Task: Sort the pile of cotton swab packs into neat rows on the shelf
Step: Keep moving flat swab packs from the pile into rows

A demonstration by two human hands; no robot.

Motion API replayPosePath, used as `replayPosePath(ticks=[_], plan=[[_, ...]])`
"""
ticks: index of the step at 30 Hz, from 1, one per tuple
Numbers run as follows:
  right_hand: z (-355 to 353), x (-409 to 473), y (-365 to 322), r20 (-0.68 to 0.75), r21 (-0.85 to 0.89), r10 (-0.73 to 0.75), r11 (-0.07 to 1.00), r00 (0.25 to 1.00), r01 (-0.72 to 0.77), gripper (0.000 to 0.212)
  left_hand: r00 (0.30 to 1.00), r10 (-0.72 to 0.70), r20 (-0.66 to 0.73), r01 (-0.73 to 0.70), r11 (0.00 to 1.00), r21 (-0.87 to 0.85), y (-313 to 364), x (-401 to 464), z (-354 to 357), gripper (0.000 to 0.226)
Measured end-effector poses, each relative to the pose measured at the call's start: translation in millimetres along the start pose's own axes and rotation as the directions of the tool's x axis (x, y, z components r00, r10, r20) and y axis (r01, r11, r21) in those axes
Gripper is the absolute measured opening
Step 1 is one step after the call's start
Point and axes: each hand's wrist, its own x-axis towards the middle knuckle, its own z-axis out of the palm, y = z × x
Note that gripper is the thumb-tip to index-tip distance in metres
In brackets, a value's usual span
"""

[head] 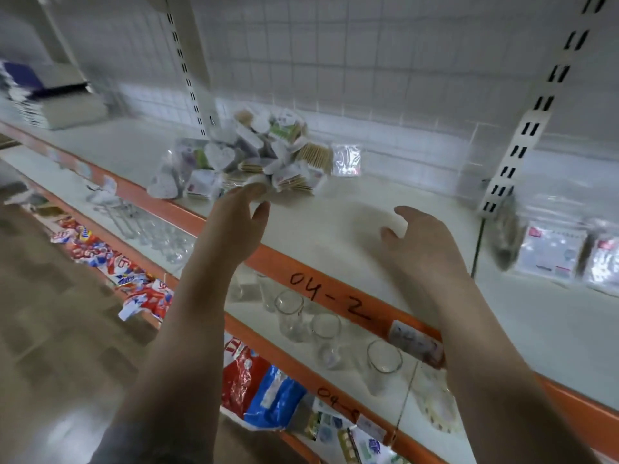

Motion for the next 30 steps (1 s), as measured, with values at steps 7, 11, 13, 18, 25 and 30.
replayPosePath(ticks=[7,11,13,18,25,30], plan=[[33,35,-32,0.027,-0.049,0.06,0.997,0.998,-0.059,0.053,0.993,0.114,-0.042,-0.115,0.993,-0.035,-41,61,-7,0.033],[59,50,-59,-0.01,-0.045,0.12,0.992,0.993,-0.121,0.052,0.99,0.14,-0.034,-0.142,0.988,-0.053,-69,99,-14,0.033],[75,57,-74,-0.041,-0.017,0.163,0.986,0.986,-0.164,0.053,0.978,0.201,-0.059,-0.205,0.976,-0.069,-85,121,-19,0.029],[111,70,-116,-0.082,0.069,0.264,0.964,0.961,-0.259,0.053,0.932,0.361,-0.038,-0.363,0.929,-0.074,-117,165,-36,0.027],[131,80,-143,-0.141,0.061,0.338,0.941,0.93,-0.333,0.051,0.84,0.491,0.229,-0.493,0.868,-0.052,-146,202,-26,0.061],[129,86,-141,-0.125,0.031,0.353,0.935,0.927,-0.352,0.052,0.817,0.469,0.335,-0.503,0.864,0.016,-152,208,-12,0.077]])
